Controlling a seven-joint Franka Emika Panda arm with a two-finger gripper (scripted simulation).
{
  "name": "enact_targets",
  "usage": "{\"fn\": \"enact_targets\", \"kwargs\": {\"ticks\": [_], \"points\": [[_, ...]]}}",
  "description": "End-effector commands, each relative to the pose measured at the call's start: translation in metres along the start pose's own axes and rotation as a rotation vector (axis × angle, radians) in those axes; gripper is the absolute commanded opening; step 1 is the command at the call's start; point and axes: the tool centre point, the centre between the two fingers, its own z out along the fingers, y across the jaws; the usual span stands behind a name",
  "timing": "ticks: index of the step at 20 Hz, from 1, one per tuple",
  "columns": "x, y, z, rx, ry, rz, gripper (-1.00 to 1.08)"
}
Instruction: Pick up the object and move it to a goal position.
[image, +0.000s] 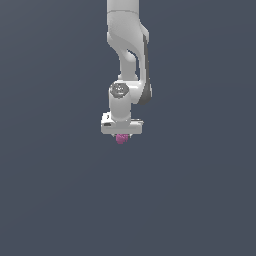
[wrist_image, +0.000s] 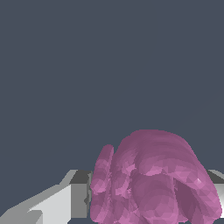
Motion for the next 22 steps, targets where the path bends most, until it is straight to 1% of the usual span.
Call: {"fn": "enact_targets", "kwargs": {"ticks": [1,14,18,22], "points": [[0.000,0.000,0.001,0.000,0.000,0.000,-1.00],[0.001,-0.001,-0.004,0.000,0.002,0.000,-1.00],[0.003,-0.004,-0.018,0.000,0.002,0.000,-1.00],[0.005,-0.009,-0.040,0.000,0.002,0.000,-1.00]]}}
